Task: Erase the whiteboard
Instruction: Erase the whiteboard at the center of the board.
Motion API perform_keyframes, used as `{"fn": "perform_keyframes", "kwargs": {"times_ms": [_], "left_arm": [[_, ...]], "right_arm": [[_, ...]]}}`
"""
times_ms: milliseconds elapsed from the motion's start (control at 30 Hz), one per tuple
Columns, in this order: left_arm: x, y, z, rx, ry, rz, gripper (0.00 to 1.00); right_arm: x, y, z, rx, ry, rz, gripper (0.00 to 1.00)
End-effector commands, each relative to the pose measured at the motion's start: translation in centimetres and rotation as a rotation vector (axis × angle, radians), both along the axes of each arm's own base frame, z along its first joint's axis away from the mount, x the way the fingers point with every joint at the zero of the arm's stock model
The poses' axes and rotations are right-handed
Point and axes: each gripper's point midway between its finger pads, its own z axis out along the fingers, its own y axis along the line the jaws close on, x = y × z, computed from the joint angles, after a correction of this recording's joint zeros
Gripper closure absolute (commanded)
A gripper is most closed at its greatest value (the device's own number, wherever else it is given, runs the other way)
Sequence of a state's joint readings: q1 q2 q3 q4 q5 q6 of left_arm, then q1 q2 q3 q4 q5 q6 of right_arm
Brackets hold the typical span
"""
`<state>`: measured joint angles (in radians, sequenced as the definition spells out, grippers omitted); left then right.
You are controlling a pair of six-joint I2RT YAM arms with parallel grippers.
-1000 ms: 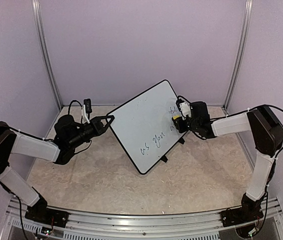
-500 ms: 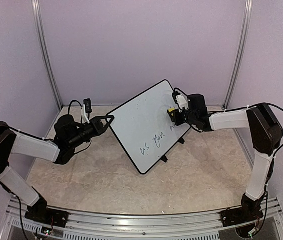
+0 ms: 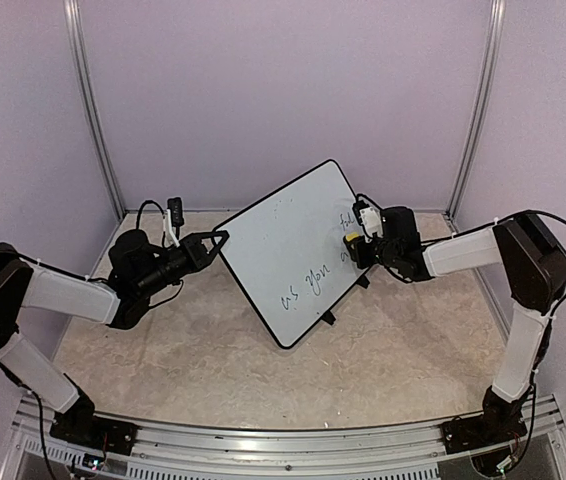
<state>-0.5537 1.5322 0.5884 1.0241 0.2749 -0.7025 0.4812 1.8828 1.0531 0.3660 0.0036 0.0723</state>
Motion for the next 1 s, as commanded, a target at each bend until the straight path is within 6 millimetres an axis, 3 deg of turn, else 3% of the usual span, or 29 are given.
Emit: {"fn": "perform_keyframes", "kwargs": {"times_ms": [0, 367, 533, 967], "left_arm": [[-3.9, -2.7, 3.9, -0.042, -0.156, -0.191, 1.0], [-3.9, -2.6, 4.0, -0.037, -0.162, -0.184, 1.0], [-3.8, -2.6, 3.9, -0.037, -0.159, -0.181, 1.0], [-4.0, -2.6, 4.0, -0.044, -0.159, -0.189, 1.0]], "right_arm": [[-0.8, 0.2, -2.1, -0.033, 0.076, 0.025, 1.0], [3.4, 2.2, 2.0, -0.028, 0.0, 0.029, 1.0], [4.3, 2.0, 1.8, -0.051, -0.002, 0.009, 1.0], [-0.2, -0.6, -2.8, -0.067, 0.077, -0.015, 1.0]]}}
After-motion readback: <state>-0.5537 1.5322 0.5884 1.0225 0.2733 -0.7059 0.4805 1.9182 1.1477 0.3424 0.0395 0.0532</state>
